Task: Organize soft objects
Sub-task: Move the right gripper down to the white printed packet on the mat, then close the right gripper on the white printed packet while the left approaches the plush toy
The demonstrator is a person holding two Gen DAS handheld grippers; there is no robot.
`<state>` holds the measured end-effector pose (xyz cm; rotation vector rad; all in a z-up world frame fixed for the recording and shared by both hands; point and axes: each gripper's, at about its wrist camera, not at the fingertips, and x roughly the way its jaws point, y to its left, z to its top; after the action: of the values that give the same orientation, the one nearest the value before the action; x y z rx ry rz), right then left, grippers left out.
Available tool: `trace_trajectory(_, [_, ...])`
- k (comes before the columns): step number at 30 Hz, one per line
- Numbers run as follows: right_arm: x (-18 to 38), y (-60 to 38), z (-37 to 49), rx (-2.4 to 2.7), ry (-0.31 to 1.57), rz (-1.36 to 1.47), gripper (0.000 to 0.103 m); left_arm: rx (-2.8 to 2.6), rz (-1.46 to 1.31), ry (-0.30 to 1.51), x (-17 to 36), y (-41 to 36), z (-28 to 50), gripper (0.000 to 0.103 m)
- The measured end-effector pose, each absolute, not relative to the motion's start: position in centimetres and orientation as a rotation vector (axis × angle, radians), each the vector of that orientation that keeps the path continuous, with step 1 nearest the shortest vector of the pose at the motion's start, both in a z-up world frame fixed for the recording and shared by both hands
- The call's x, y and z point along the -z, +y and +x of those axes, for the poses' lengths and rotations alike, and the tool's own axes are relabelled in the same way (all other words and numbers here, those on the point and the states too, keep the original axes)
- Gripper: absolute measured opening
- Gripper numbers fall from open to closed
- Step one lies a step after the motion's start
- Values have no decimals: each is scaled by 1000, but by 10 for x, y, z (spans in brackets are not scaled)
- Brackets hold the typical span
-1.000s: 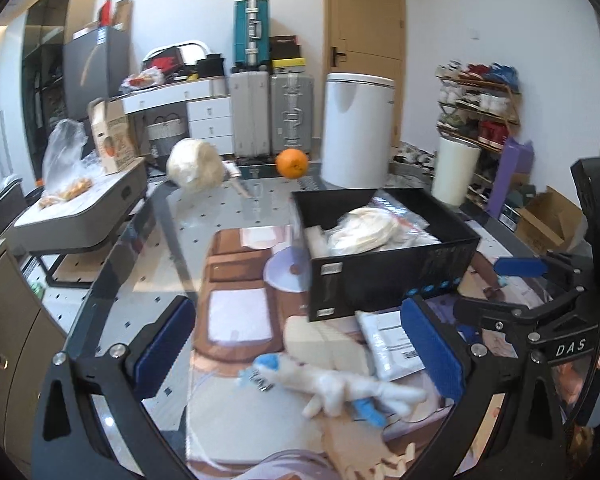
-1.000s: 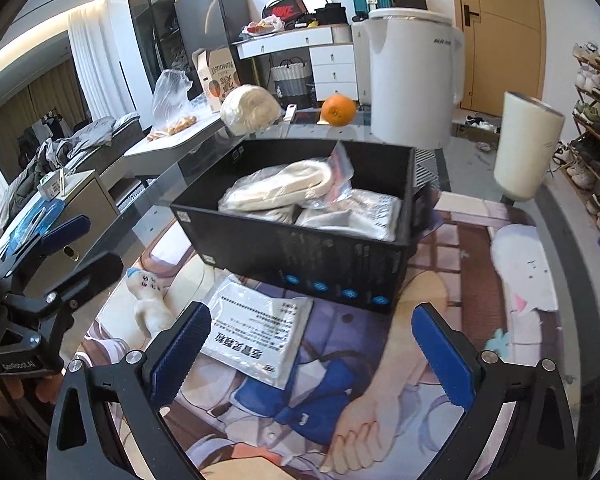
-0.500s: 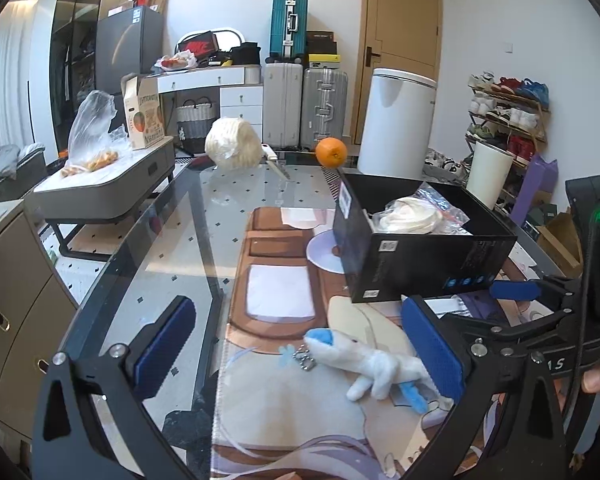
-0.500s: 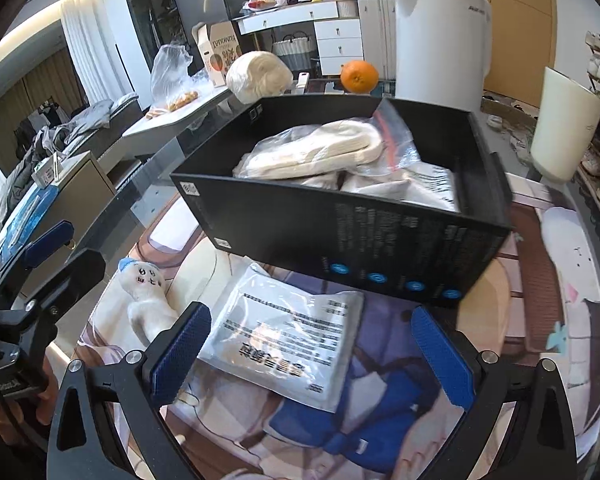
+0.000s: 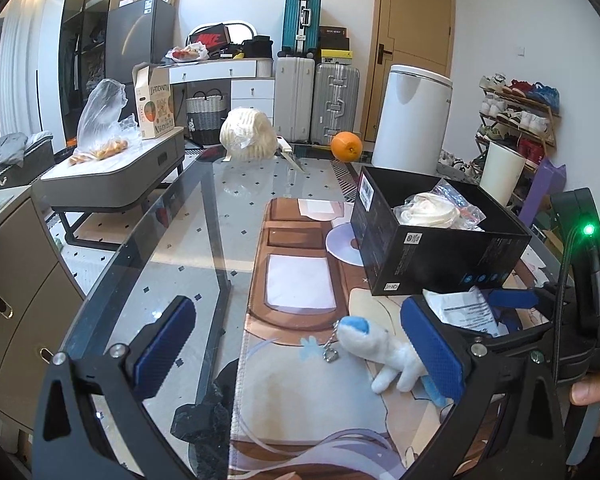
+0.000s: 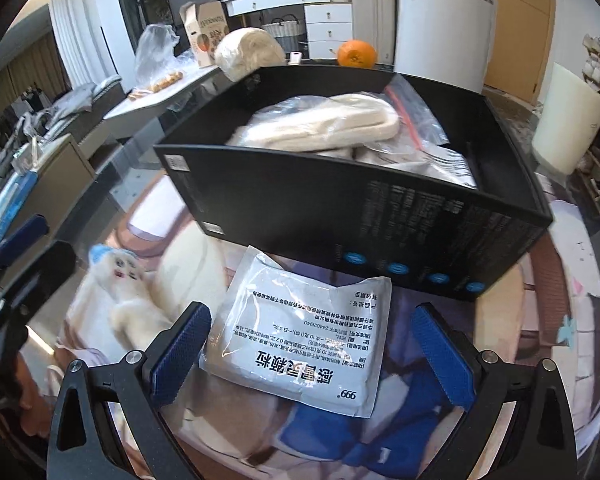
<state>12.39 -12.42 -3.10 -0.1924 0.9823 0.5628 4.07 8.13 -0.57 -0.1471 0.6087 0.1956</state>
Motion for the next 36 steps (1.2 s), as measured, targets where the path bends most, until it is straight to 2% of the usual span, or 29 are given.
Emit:
trace_trajectory(29, [37, -173, 135, -510, 977, -242, 101, -78, -83, 672, 9, 57, 46, 103])
trace_trajectory(32, [36, -178, 133, -516, 962, -241, 92, -74, -80, 674, 9, 57, 46, 103])
trace_trajectory(34, [34, -184, 132, -516, 954, -238, 80, -73, -77, 677, 10, 56, 46, 103])
trace_trajectory(36, [33, -188, 132, -527, 952, -236, 76, -69, -74, 677, 10, 55, 46, 103])
